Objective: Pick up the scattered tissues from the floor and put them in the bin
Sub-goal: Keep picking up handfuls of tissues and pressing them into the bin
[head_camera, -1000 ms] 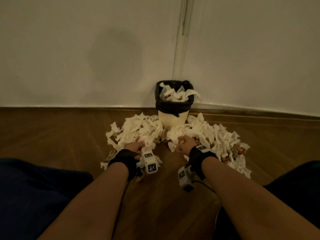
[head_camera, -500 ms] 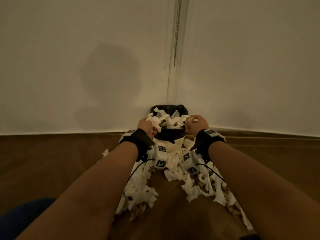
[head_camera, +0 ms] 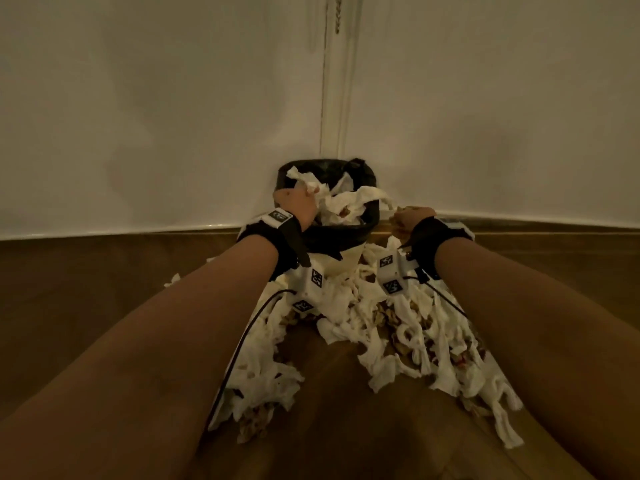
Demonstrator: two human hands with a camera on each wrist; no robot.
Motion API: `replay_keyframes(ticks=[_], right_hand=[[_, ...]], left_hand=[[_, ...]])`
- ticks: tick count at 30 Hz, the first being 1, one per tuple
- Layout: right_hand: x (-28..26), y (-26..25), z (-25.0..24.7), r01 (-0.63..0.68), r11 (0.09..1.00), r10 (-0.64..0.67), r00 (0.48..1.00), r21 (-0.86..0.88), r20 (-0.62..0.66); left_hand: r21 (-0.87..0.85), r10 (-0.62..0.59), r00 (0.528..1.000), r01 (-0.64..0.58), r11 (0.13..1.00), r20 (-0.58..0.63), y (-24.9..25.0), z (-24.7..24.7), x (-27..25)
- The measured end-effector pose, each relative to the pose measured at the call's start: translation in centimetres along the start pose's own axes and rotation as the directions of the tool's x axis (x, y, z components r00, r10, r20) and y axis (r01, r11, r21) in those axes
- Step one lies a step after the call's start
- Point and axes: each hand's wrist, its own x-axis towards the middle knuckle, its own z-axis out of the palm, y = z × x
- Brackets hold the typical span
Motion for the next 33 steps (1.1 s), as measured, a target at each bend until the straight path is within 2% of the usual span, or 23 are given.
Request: replay_keyframes(ticks=[1,2,3,5,8,10,12,14,18,21,24,27,29,33], right_hand=[[-0.1,-0.4,0.4,0.014,0.999,-0.014,1.0,0.04,0.002],[0.6,-1.1,0.5,-0.004,0.978,0.003,1.0,0.207,0.004],[0.7,-1.9,0.9,0.029,0.952,-0.015,0.999,0.305,-0.047],[0.9,-3.0,1.4,0.143,0.948,-0.105,0.984,0.283,-0.144],[0.5,-4.5,1.9,0.32,0.944,-0.304,0.936,0.073,-0.179],[0.0,-5.1,1.9,0.376,0.919,-0.393,0.903,-0.119,-0.175],[-0.2,-5.3,2.1,0.423,0.852,-0.473,0.875,-0.308,-0.107],[-0.5,-5.4,2.4,0.474,0.774,-0.522,0.853,-0.419,-0.001],[-1.0,-5.3,3.3,0.515,0.615,-0.536,0.828,-0.597,0.162],[-1.6,-5.2,3.9,0.519,0.576,-0.56,0.814,-0.632,0.157],[-2.2,-5.3,4.4,0.519,0.527,-0.513,0.826,-0.673,0.234],[-3.3,-5.6,4.7,0.557,0.504,-0.479,0.816,-0.66,0.324],[-3.9,-5.6,4.5,0.56,0.517,-0.468,0.818,-0.647,0.334],[-5.4,-5.0,3.9,0.525,0.55,-0.494,0.832,-0.649,0.253]], left_hand=[[0.035,0.014,1.0,-0.013,0.999,-0.022,-0.1,0.1,0.0],[0.099,0.064,0.998,-0.061,0.993,-0.028,-0.2,0.1,0.1],[0.135,0.088,0.995,-0.082,0.987,-0.038,-0.1,0.1,0.1],[0.207,0.101,0.994,-0.089,0.974,-0.045,-0.5,0.2,0.7],[0.353,0.227,0.972,-0.234,0.906,0.062,-1.2,0.0,1.5],[0.41,0.287,0.951,-0.307,0.859,0.11,-1.4,0.0,1.6],[0.434,0.333,0.935,-0.354,0.828,0.127,-1.4,0.2,1.7],[0.458,0.373,0.917,-0.394,0.797,0.141,-1.5,0.5,1.9],[0.533,0.407,0.897,-0.431,0.728,0.17,-2.0,0.8,1.9],[0.685,0.422,0.894,-0.403,0.607,0.151,-2.4,1.0,1.9],[0.748,0.307,0.92,-0.379,0.545,0.243,-2.7,1.4,1.8],[0.769,0.303,0.899,-0.43,0.474,0.315,-3.0,1.7,1.3],[0.78,0.318,0.88,-0.464,0.419,0.352,-3.0,1.5,0.7],[0.786,0.44,0.856,-0.46,0.413,0.27,-2.5,0.5,-0.9]])
